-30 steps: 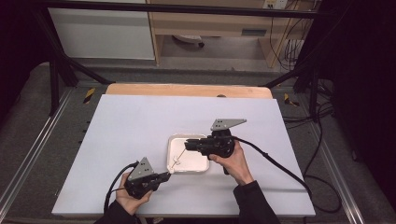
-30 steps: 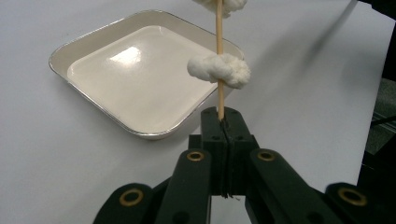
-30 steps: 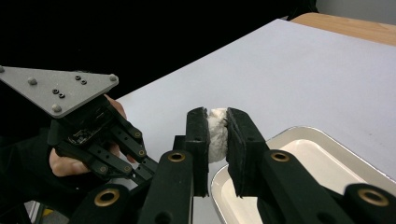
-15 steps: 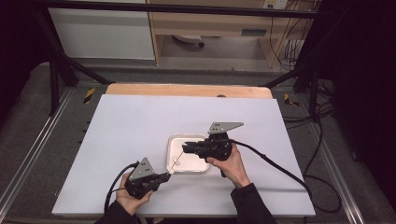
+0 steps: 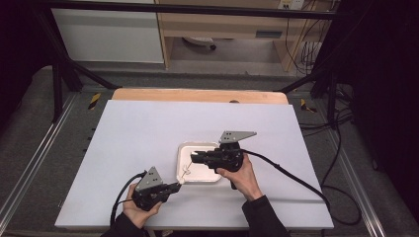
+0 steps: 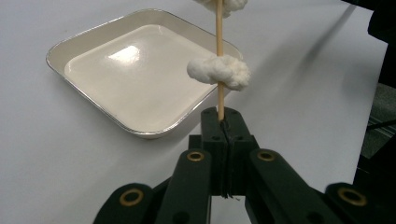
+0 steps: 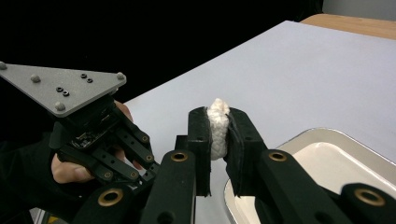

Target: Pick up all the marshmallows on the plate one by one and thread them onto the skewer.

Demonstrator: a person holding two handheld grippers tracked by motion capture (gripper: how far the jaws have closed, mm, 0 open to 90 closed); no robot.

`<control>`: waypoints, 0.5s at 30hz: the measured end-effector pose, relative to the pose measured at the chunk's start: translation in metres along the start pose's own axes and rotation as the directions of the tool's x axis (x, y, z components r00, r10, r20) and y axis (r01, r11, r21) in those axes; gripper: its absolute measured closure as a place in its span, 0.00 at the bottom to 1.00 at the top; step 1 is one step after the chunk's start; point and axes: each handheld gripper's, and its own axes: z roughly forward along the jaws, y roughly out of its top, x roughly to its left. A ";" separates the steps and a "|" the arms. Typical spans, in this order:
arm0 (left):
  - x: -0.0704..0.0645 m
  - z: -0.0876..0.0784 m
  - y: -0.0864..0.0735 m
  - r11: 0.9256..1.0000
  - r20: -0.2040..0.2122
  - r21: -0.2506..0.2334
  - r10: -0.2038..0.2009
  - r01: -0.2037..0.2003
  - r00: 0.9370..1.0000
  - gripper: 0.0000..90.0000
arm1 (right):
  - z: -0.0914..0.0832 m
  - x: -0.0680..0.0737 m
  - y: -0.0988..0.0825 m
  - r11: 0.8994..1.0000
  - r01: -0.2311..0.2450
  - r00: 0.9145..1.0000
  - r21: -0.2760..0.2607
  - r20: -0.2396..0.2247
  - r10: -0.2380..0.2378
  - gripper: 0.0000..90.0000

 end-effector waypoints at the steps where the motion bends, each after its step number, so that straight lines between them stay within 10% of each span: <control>1: 0.000 0.000 0.000 1.000 -0.002 0.000 -0.001 0.001 1.000 0.99 | 0.000 0.000 0.000 1.000 0.000 1.000 0.000 0.001 0.000 0.90; 15: 0.000 -0.001 0.000 1.000 0.001 -0.022 -0.010 0.010 1.000 0.99 | 0.003 0.002 -0.005 0.999 -0.002 1.000 -0.042 -0.005 0.002 0.91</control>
